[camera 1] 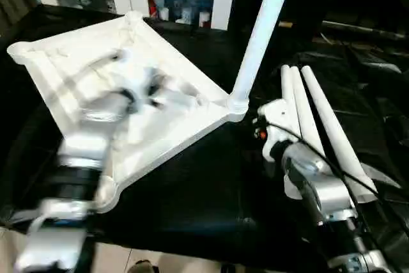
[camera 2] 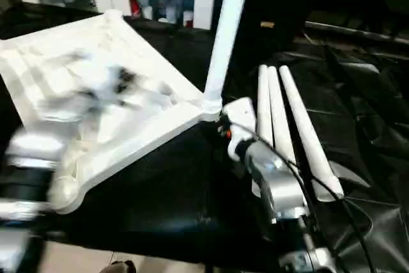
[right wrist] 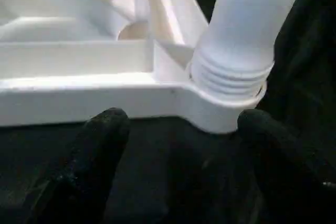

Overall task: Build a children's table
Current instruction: Insert table leg to table base, then rotate table base

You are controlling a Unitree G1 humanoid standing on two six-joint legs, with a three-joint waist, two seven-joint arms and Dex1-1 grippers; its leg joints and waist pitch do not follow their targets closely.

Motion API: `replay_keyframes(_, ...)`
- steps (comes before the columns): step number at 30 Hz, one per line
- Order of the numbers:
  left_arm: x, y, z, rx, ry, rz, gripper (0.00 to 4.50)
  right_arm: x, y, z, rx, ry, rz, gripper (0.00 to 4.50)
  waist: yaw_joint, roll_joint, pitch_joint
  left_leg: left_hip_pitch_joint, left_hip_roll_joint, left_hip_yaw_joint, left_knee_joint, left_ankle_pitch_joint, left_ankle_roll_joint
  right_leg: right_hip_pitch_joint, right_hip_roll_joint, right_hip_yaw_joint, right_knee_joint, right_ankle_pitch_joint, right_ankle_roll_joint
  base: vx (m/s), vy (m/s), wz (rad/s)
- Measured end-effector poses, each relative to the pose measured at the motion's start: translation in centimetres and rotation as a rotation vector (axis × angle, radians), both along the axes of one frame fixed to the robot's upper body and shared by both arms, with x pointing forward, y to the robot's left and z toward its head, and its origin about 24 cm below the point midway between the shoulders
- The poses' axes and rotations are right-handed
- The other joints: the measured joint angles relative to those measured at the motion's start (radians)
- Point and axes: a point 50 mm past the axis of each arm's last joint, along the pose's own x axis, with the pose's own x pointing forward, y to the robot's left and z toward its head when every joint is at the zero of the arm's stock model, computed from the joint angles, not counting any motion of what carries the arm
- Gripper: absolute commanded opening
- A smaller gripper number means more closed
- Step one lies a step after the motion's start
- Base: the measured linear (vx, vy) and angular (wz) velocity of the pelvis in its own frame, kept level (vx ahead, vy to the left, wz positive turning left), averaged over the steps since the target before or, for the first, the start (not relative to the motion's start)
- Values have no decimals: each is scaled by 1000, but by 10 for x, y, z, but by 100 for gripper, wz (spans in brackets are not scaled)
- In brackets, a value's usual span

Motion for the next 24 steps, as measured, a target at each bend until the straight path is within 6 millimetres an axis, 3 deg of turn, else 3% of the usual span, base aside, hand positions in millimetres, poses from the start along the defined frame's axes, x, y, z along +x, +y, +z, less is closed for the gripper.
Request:
replay_keyframes(2, -18, 40, 5, 127, 10, 157, 155, 4, 7, -3, -23, 22, -4, 372, 3, -6, 0, 0, 6, 0, 1, 1, -2, 1, 5, 0, 0, 1, -1, 0, 0, 0)
replay_keyframes(4, -31, 65, 11, 202, 15, 261, 155, 6, 11, -5, -41, 33, 1, 372, 14, -10, 2, 0, 9, -2, 1, 3, -5, 1, 8, 0, 0, 1, -2, 0, 0, 0)
replay_keyframes(8, -45, 88, 17, 290, 28, 354, 155, 12, 23, -7, -59, 50, 12, 372, 35, -14, 1, -1, 9, -1, 3, 4, -7, 3, 9, 1, 1, 1, -2, 0, 0, 0)
replay_keyframes(12, -62, 109, 8, 363, 123, 416, 155, 23, 35, -10, -60, 71, 6, 372, 30, -20, -1, 1, 9, -1, 4, 4, -7, 3, 9, 2, 3, 2, -3, 0, 0, 0)
replay_keyframes(15, -71, 110, -12, 348, 245, 383, 155, 31, 41, -13, -52, 69, -24, 372, 27, -21, -1, 3, 9, -1, 5, 6, -10, 3, 9, 3, 7, 2, -3, 0, 0, 0)
replay_keyframes(20, -76, 89, -43, 277, 391, 240, 155, 38, 43, -16, -16, 69, -89, 372, 31, -22, -1, 3, 10, -3, 7, 8, -13, 1, 10, 2, 13, 2, -4, 0, 0, 0)
replay_keyframes(24, -73, 55, -48, 169, 421, 73, 155, 40, 40, -16, -12, 56, -129, 372, 36, -22, -1, 3, 10, -2, 10, 8, -13, 2, 9, 2, 15, 2, -5, 0, 0, 0)
